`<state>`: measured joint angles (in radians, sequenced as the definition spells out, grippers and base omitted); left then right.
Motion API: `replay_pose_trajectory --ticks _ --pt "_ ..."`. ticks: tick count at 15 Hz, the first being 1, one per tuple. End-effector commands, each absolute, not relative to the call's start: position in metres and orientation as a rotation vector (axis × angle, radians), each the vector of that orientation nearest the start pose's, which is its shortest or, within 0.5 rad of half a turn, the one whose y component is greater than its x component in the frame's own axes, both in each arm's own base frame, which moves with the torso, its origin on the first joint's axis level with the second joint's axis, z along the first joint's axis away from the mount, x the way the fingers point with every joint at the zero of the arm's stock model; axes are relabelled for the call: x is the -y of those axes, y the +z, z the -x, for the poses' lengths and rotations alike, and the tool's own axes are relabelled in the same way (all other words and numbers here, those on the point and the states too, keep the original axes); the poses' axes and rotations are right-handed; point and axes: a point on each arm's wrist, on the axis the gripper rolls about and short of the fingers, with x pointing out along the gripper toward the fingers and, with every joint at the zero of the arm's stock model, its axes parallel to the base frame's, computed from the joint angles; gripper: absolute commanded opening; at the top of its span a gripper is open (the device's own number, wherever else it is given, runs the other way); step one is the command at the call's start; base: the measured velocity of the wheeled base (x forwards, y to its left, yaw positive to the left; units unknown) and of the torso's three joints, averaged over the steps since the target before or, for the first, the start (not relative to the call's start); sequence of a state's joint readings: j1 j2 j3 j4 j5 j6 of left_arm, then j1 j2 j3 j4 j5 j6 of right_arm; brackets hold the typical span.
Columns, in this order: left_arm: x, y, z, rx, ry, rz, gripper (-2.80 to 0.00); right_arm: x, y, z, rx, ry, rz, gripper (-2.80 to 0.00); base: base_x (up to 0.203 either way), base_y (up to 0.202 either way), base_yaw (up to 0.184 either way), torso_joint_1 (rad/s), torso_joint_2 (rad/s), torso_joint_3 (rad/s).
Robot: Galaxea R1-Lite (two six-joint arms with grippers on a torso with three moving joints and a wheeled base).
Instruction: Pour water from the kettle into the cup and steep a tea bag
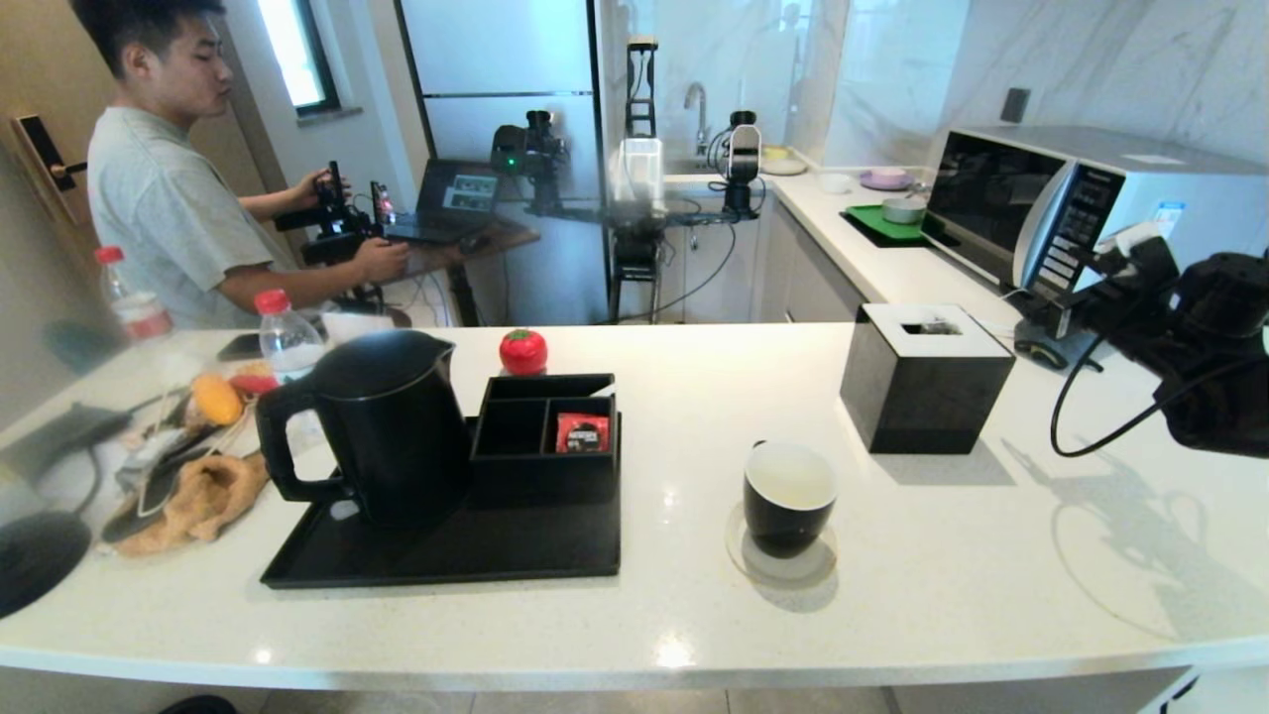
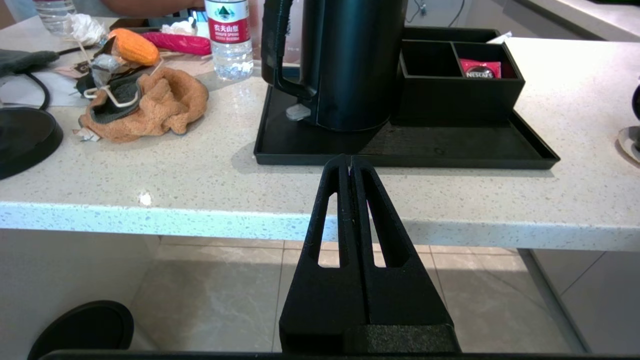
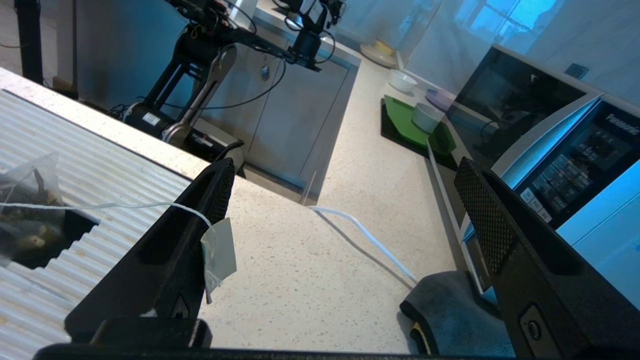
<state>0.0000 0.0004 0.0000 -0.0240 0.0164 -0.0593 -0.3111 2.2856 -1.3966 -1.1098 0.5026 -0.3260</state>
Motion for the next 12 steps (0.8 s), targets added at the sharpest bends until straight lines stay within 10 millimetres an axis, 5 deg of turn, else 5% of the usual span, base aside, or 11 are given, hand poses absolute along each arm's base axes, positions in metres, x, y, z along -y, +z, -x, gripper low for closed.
replay_pose_trajectory --ticks 1,12 --pt "0.000 0.078 0.023 0.025 0.016 0.060 -2.80 0.135 0.153 -0.445 0.222 0.155 0.410 0.00 0.000 0.000 0.000 0.000 0.00 0.000" --pt "0.000 0.078 0.023 0.025 0.016 0.060 -2.80 0.130 0.101 -0.432 0.155 0.168 0.388 0.00 0.000 0.000 0.000 0.000 0.00 0.000"
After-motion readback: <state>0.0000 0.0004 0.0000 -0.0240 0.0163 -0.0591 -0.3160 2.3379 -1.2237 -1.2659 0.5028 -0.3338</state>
